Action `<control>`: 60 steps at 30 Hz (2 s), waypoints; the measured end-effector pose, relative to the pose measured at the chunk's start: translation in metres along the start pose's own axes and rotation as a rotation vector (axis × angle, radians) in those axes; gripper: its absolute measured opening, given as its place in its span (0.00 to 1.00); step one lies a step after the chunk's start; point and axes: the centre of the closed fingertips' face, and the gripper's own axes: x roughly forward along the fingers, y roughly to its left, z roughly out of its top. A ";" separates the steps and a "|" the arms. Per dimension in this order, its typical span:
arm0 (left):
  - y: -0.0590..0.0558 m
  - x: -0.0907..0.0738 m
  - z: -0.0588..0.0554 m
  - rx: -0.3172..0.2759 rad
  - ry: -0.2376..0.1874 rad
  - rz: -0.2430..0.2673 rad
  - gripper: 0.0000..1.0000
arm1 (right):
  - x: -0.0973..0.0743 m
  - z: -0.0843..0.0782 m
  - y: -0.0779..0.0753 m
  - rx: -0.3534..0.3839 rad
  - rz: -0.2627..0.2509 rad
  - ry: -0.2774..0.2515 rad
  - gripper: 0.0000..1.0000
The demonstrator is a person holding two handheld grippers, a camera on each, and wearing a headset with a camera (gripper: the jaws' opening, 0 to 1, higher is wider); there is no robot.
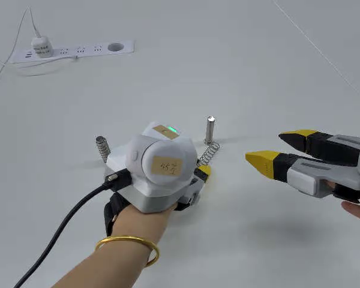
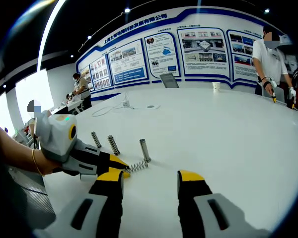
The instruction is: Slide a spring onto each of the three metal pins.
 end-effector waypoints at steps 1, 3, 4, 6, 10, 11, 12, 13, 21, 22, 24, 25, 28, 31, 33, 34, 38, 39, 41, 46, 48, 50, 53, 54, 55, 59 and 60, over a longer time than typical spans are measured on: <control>0.000 0.000 0.000 -0.002 -0.001 0.001 0.11 | 0.000 0.000 0.000 0.001 0.001 0.001 0.45; -0.001 -0.001 0.000 -0.005 -0.006 -0.004 0.11 | 0.000 0.000 0.001 0.005 0.002 0.001 0.45; -0.002 -0.002 0.001 -0.002 -0.011 -0.005 0.11 | 0.000 0.000 0.002 0.007 0.004 -0.001 0.45; -0.001 -0.006 0.007 0.031 -0.036 0.004 0.10 | 0.000 0.001 0.003 0.009 0.007 -0.004 0.45; -0.003 -0.011 0.014 0.067 -0.058 0.005 0.10 | 0.001 0.003 0.005 0.023 0.016 -0.011 0.45; -0.003 -0.012 0.016 0.071 -0.063 0.005 0.10 | 0.001 0.004 0.005 0.026 0.016 -0.014 0.45; -0.003 -0.013 0.017 0.075 -0.068 0.003 0.10 | 0.002 0.006 0.006 0.027 0.017 -0.020 0.44; -0.003 -0.015 0.018 0.076 -0.072 0.003 0.10 | 0.002 0.007 0.007 0.027 0.019 -0.023 0.44; -0.007 -0.032 0.036 0.058 -0.145 -0.005 0.10 | 0.003 0.021 0.011 0.092 0.043 -0.061 0.43; -0.007 -0.034 0.037 0.058 -0.152 -0.005 0.10 | 0.003 0.022 0.011 0.103 0.042 -0.064 0.43; -0.009 -0.038 0.042 0.056 -0.175 -0.012 0.10 | 0.004 0.025 0.010 0.117 0.041 -0.075 0.42; -0.010 -0.041 0.044 0.052 -0.184 -0.015 0.10 | 0.004 0.027 0.011 0.124 0.043 -0.082 0.41; -0.013 -0.047 0.051 0.036 -0.219 -0.025 0.10 | 0.005 0.032 0.014 0.163 0.059 -0.098 0.40; -0.015 -0.055 0.057 0.032 -0.251 -0.028 0.10 | 0.007 0.036 0.017 0.196 0.071 -0.108 0.39; -0.017 -0.059 0.060 0.029 -0.265 -0.029 0.10 | 0.008 0.039 0.019 0.215 0.080 -0.114 0.39; -0.017 -0.061 0.062 0.026 -0.278 -0.030 0.10 | 0.008 0.041 0.021 0.230 0.087 -0.120 0.38; -0.019 -0.067 0.069 0.016 -0.309 -0.035 0.10 | 0.010 0.046 0.025 0.278 0.112 -0.130 0.35; -0.019 -0.069 0.070 0.016 -0.314 -0.035 0.10 | 0.010 0.047 0.027 0.291 0.122 -0.134 0.34; -0.020 -0.072 0.071 0.017 -0.326 -0.035 0.10 | 0.010 0.049 0.031 0.315 0.141 -0.136 0.32; -0.022 -0.079 0.077 0.005 -0.360 -0.045 0.10 | 0.011 0.052 0.038 0.392 0.184 -0.140 0.28; -0.023 -0.080 0.078 0.005 -0.370 -0.047 0.10 | 0.011 0.053 0.040 0.419 0.198 -0.143 0.27; -0.024 -0.082 0.079 0.005 -0.379 -0.050 0.10 | 0.011 0.055 0.043 0.459 0.220 -0.148 0.25; -0.024 -0.084 0.082 -0.004 -0.400 -0.052 0.10 | 0.011 0.056 0.046 0.496 0.239 -0.146 0.24; -0.025 -0.085 0.084 -0.010 -0.413 -0.058 0.10 | 0.011 0.056 0.046 0.501 0.242 -0.145 0.23; -0.025 -0.086 0.084 -0.013 -0.416 -0.059 0.10 | 0.011 0.056 0.047 0.506 0.244 -0.146 0.23; -0.025 -0.087 0.086 -0.013 -0.427 -0.062 0.10 | 0.011 0.058 0.050 0.534 0.260 -0.146 0.21; -0.025 -0.087 0.086 -0.013 -0.429 -0.063 0.10 | 0.011 0.058 0.051 0.539 0.264 -0.145 0.20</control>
